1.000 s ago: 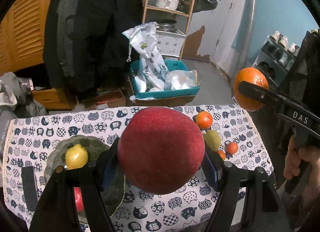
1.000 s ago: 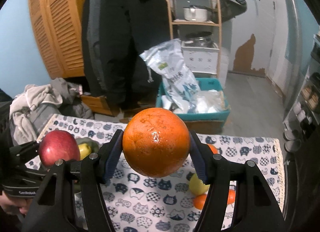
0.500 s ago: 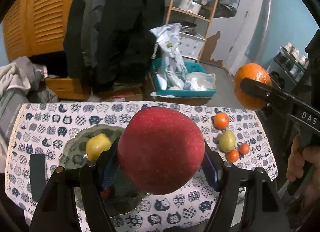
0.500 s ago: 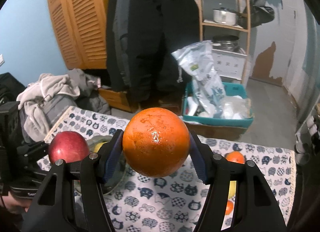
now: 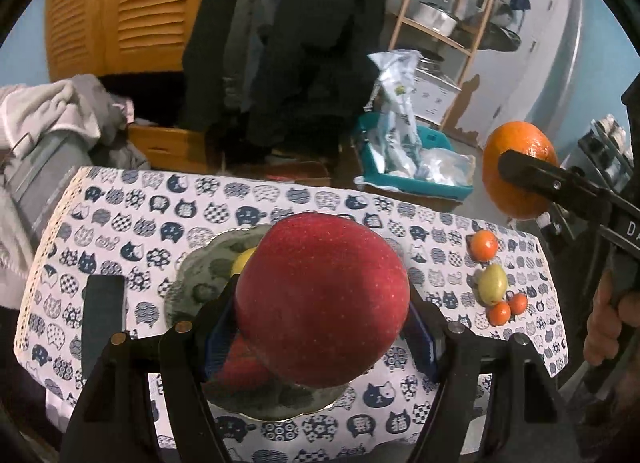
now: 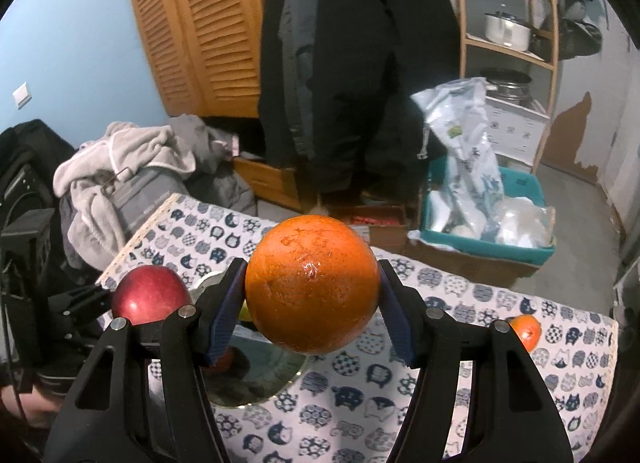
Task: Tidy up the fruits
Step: 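Carry the apple over the green bowl with the left tool while the right tool carries the orange there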
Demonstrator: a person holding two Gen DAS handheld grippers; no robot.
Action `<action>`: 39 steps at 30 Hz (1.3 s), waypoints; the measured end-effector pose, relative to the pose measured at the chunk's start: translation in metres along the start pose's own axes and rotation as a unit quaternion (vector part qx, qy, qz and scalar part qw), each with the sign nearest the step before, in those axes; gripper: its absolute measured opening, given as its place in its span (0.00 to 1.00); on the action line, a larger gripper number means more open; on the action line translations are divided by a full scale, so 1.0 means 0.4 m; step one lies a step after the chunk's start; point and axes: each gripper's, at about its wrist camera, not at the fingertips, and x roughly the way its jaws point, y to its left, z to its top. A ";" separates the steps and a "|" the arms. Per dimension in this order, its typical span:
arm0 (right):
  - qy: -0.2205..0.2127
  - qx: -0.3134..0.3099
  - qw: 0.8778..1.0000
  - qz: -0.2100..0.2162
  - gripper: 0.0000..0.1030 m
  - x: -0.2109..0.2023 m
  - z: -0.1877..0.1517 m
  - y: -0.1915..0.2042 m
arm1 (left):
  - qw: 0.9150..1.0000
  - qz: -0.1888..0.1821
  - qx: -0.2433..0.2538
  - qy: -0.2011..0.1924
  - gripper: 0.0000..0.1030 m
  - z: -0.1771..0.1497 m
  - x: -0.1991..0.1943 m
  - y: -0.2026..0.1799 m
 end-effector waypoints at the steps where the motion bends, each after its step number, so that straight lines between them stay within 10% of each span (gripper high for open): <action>1: 0.002 -0.001 1.000 0.003 0.62 0.007 0.002 0.008 | 1.000 0.003 -0.004 0.000 0.72 -0.003 0.000 0.012; 39: 0.164 -0.010 0.985 0.057 0.63 0.388 -0.170 0.096 | 0.984 0.047 -0.113 0.131 0.72 -0.096 0.244 0.230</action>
